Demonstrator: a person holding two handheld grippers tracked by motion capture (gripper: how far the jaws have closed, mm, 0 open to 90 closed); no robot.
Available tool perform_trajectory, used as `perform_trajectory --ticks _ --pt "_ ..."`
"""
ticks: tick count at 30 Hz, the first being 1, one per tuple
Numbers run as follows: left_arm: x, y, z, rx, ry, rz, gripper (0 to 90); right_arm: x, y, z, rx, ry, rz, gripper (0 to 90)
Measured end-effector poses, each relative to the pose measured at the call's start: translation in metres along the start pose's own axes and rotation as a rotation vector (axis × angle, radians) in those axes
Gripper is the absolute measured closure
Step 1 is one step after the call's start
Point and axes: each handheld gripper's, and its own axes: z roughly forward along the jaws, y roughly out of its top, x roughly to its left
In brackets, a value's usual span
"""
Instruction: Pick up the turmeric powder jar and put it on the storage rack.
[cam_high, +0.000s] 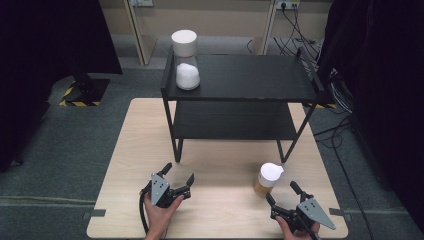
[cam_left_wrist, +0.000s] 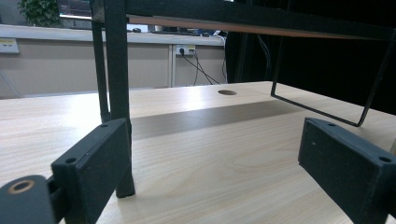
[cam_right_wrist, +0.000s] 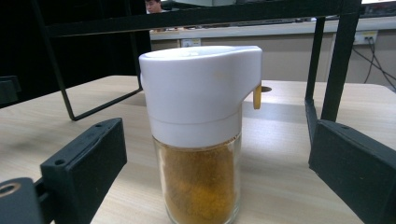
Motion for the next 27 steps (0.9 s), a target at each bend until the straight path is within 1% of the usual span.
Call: perform_trajectory --ticks 5,13,18,21,22,27 --pt "0.001 0.000 0.000 0.000 0.004 -0.001 8.6 0.008 -0.002 0.004 -0.001 -0.018 0.011 4.6" --pt "0.001 0.000 0.000 -0.001 0.004 0.004 8.5 0.015 -0.005 0.009 -0.014 -0.028 0.033 5.3" --pt "0.001 0.000 0.000 0.001 0.003 0.005 8.5 0.022 -0.006 0.011 -0.033 -0.044 0.037 5.4" --pt "0.001 0.000 0.000 0.001 0.001 0.006 8.5 0.020 -0.004 0.013 -0.037 -0.023 0.031 5.4" --pt "0.001 0.000 0.000 0.001 0.001 0.005 8.5 0.021 -0.004 0.013 -0.035 -0.028 0.021 5.4" --pt "0.001 0.000 0.000 0.001 0.002 0.006 8.6 0.020 -0.005 0.015 -0.028 -0.031 0.027 5.8"
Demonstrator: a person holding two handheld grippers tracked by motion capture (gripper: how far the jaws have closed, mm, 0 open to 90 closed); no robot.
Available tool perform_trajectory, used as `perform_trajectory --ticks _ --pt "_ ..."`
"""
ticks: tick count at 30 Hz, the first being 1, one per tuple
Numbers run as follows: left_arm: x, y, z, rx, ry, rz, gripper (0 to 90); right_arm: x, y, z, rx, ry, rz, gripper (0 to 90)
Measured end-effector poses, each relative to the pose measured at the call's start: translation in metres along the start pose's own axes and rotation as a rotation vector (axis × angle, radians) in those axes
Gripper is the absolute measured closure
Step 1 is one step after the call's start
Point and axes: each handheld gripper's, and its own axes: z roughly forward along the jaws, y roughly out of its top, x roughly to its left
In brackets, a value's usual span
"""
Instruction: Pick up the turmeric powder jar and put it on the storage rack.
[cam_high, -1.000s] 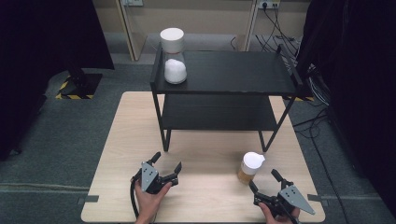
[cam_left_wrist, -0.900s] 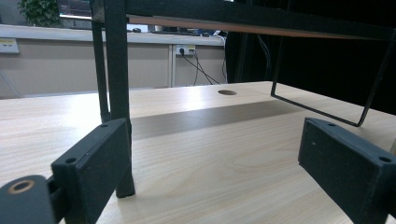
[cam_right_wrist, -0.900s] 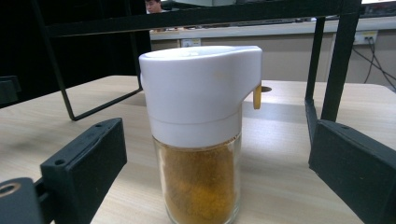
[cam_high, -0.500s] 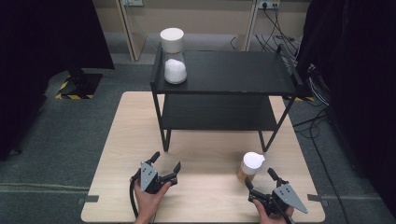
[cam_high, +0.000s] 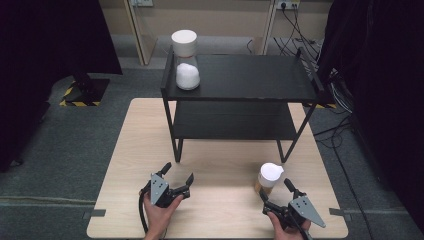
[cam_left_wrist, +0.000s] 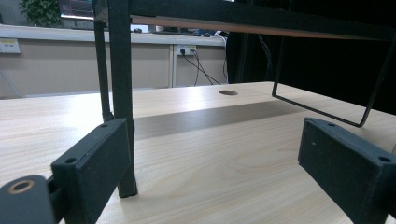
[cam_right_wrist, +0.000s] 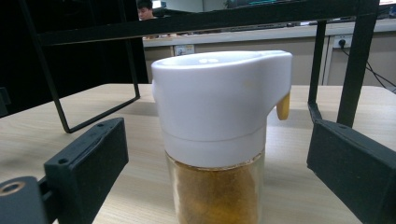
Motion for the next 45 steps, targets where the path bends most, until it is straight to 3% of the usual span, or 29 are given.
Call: perform_trajectory --ticks 16,37,45 --pt "0.000 0.000 0.000 -0.001 0.000 -0.002 8.6 -0.001 0.000 0.011 0.035 0.014 -0.013 12.7" --pt "0.000 0.000 0.001 -0.001 0.002 -0.001 8.7 -0.006 0.016 0.026 0.120 0.026 -0.028 27.4" --pt "0.001 0.000 0.001 -0.002 0.004 -0.002 8.7 -0.007 0.017 0.028 0.125 0.025 -0.035 29.6"
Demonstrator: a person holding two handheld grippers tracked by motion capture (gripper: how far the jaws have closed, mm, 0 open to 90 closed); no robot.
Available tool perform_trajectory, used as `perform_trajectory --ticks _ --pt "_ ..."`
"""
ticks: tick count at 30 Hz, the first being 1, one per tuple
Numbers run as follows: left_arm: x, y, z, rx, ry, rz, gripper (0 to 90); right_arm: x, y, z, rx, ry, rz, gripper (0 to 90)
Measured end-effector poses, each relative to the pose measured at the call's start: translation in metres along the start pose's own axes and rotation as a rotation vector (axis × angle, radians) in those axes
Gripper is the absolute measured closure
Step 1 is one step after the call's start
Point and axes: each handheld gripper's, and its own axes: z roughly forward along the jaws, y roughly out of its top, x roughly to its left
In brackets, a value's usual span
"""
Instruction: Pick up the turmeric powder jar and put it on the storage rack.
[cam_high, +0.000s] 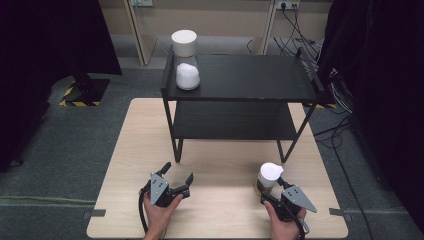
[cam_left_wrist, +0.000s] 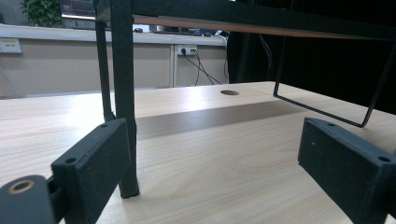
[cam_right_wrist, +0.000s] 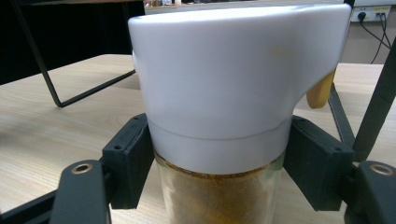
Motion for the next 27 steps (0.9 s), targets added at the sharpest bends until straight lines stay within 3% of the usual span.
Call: perform_trajectory --ticks 9,16,27 --pt "0.000 0.000 0.000 -0.002 0.002 -0.003 8.7 -0.004 -0.002 0.001 -0.012 0.034 -0.029 30.4" --pt "0.000 0.000 0.000 0.000 0.000 -0.002 8.7 -0.011 -0.003 0.001 -0.022 0.063 -0.015 30.5" --pt "0.000 0.000 0.000 -0.002 0.003 -0.001 8.7 -0.019 -0.022 -0.001 -0.138 0.060 0.034 30.5"
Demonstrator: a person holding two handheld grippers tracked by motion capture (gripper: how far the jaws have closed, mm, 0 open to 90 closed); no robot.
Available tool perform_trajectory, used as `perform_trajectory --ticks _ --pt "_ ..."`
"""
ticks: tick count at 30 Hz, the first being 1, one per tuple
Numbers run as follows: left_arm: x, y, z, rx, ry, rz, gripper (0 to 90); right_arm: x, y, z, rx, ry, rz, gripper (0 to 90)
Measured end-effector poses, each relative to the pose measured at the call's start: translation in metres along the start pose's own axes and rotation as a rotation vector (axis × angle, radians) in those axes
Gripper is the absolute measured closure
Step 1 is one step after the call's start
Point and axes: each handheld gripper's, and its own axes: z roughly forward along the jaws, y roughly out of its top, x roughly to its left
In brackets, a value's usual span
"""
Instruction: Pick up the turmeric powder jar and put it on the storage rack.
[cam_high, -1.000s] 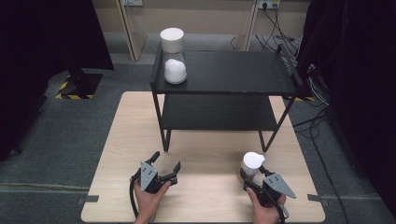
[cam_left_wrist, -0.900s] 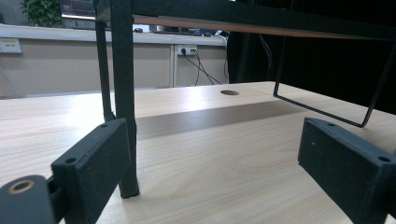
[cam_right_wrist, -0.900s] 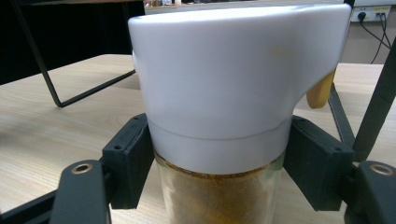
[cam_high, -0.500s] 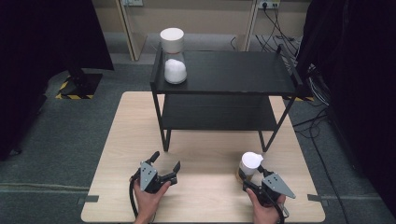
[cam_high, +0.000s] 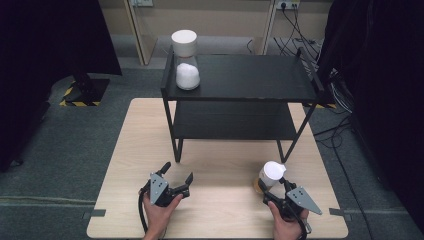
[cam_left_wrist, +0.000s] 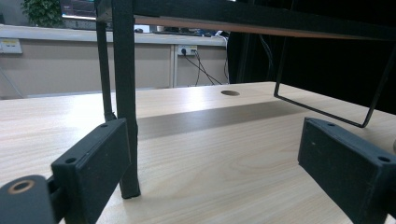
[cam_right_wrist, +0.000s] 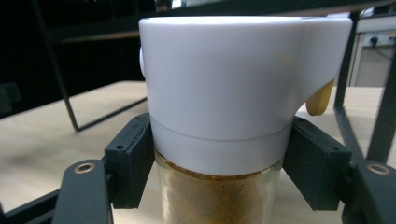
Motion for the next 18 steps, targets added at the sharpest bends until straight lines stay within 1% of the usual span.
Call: perform_trajectory --ticks 2,4,12,18 --pt "0.000 0.000 0.000 0.000 0.001 -0.002 8.6 0.001 -0.001 -0.001 -0.026 -0.009 -0.011 30.5" --pt "0.000 0.000 0.000 0.001 0.002 -0.004 8.7 0.001 0.000 -0.001 -0.040 -0.003 -0.003 30.5" --pt "-0.001 0.000 0.000 -0.002 0.006 -0.002 8.7 0.006 0.006 0.001 -0.073 -0.003 -0.005 30.5" --pt "-0.001 0.000 0.000 -0.001 0.007 0.001 8.7 0.008 0.014 -0.001 -0.121 0.006 -0.012 30.5"
